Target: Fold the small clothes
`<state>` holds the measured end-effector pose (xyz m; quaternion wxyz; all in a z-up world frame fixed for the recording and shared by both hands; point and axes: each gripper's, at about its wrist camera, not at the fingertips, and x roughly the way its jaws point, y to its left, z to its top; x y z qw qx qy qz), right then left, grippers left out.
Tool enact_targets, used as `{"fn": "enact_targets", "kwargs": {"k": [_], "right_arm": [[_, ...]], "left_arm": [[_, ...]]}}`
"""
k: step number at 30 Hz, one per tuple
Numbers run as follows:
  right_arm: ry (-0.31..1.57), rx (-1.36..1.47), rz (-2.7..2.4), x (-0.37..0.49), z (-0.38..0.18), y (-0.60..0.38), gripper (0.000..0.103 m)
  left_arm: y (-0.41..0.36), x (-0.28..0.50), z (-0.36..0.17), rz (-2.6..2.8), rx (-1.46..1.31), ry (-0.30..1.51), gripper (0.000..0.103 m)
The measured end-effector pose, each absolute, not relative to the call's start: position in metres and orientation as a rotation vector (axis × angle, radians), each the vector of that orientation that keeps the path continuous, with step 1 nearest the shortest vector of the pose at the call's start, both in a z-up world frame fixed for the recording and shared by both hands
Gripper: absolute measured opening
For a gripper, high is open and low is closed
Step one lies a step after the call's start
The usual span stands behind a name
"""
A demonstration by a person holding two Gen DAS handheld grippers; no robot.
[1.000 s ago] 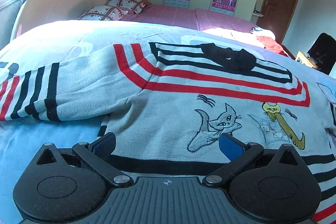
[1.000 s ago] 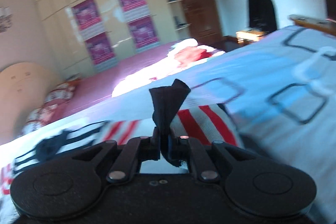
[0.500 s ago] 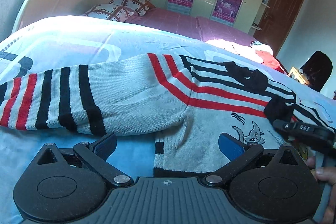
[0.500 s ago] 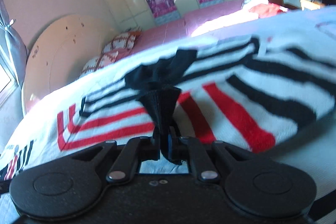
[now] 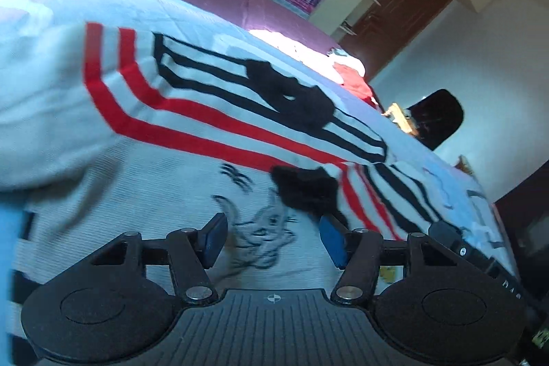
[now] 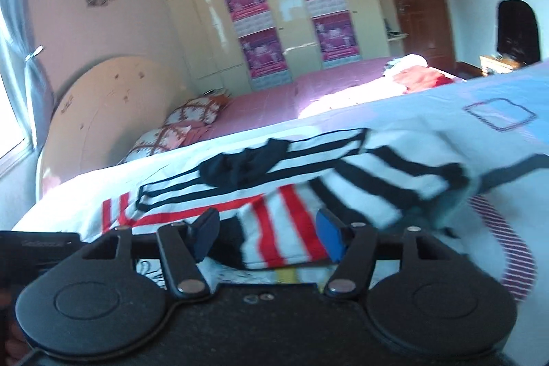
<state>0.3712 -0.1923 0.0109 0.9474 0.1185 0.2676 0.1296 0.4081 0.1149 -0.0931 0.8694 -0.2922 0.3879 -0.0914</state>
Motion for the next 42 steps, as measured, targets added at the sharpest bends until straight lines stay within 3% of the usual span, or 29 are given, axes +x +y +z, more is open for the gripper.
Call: {"fn": "enact_targets", "kwargs": {"k": [8, 9, 10, 11, 17, 22, 23, 26, 27, 31, 34, 38, 42], "right_arm": [[0.539, 0.259, 0.154, 0.357, 0.018, -0.246, 0.062], [0.54, 0.263, 0.143, 0.356, 0.018, -0.251, 0.062], [0.542, 0.271, 0.131, 0.356, 0.017, -0.256, 0.062], [0.544, 0.277, 0.124, 0.355, 0.016, -0.261, 0.062], [0.55, 0.321, 0.093, 0.362, 0.01, -0.276, 0.059], [0.562, 0.35, 0.107, 0.368, 0.004, -0.276, 0.058], [0.569, 0.347, 0.106, 0.372, 0.001, -0.276, 0.053], [0.607, 0.331, 0.083, 0.392, -0.006, -0.275, 0.023], [0.617, 0.328, 0.076, 0.4, -0.008, -0.276, 0.02], [0.65, 0.262, 0.079, 0.429, -0.015, -0.271, 0.027], [0.762, 0.186, 0.064, 0.448, -0.041, -0.268, 0.021], [0.702, 0.177, 0.094, 0.448, -0.029, -0.274, 0.019], [0.664, 0.194, 0.12, 0.476, -0.028, -0.283, 0.03]], "left_arm": [[0.062, 0.461, -0.115, -0.216, -0.691, 0.825, 0.058], [0.059, 0.467, -0.114, -0.208, -0.681, 0.819, 0.019], [0.056, 0.472, -0.113, -0.211, -0.667, 0.822, 0.007], [0.056, 0.471, -0.107, -0.21, -0.647, 0.791, 0.005], [0.078, 0.459, -0.043, -0.201, -0.444, 0.593, 0.005], [0.113, 0.438, -0.046, -0.153, -0.371, 0.591, 0.005], [0.116, 0.437, -0.054, -0.145, -0.379, 0.622, 0.005], [0.118, 0.437, -0.077, -0.129, -0.4, 0.657, 0.005], [0.118, 0.436, -0.08, -0.13, -0.424, 0.648, 0.005], [0.116, 0.427, -0.088, -0.119, -0.428, 0.646, 0.005], [0.12, 0.424, -0.106, -0.08, -0.439, 0.695, 0.005], [0.122, 0.419, -0.117, -0.066, -0.454, 0.705, 0.005], [0.121, 0.419, -0.118, -0.045, -0.47, 0.697, 0.005]]}}
